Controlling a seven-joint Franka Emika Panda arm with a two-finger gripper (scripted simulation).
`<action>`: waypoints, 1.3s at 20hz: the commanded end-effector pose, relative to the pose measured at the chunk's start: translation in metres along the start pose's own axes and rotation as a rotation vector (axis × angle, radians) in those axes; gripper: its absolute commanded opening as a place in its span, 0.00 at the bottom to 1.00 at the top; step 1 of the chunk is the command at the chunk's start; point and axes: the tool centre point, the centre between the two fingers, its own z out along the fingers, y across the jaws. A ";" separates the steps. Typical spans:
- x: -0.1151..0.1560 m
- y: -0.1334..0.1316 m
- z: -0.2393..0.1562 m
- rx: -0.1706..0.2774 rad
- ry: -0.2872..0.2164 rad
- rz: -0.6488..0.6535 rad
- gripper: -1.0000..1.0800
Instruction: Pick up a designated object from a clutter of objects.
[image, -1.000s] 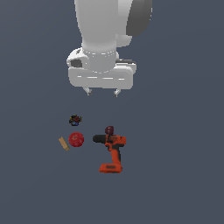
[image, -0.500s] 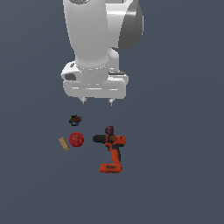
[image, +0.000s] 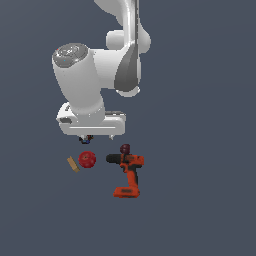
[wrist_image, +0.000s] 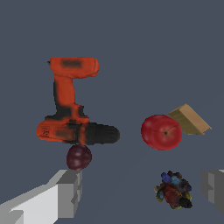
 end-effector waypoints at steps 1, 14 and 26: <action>0.004 0.018 0.026 0.001 0.000 -0.017 0.96; 0.005 0.077 0.110 -0.005 -0.004 -0.068 0.96; 0.003 0.081 0.130 -0.006 -0.005 -0.071 0.96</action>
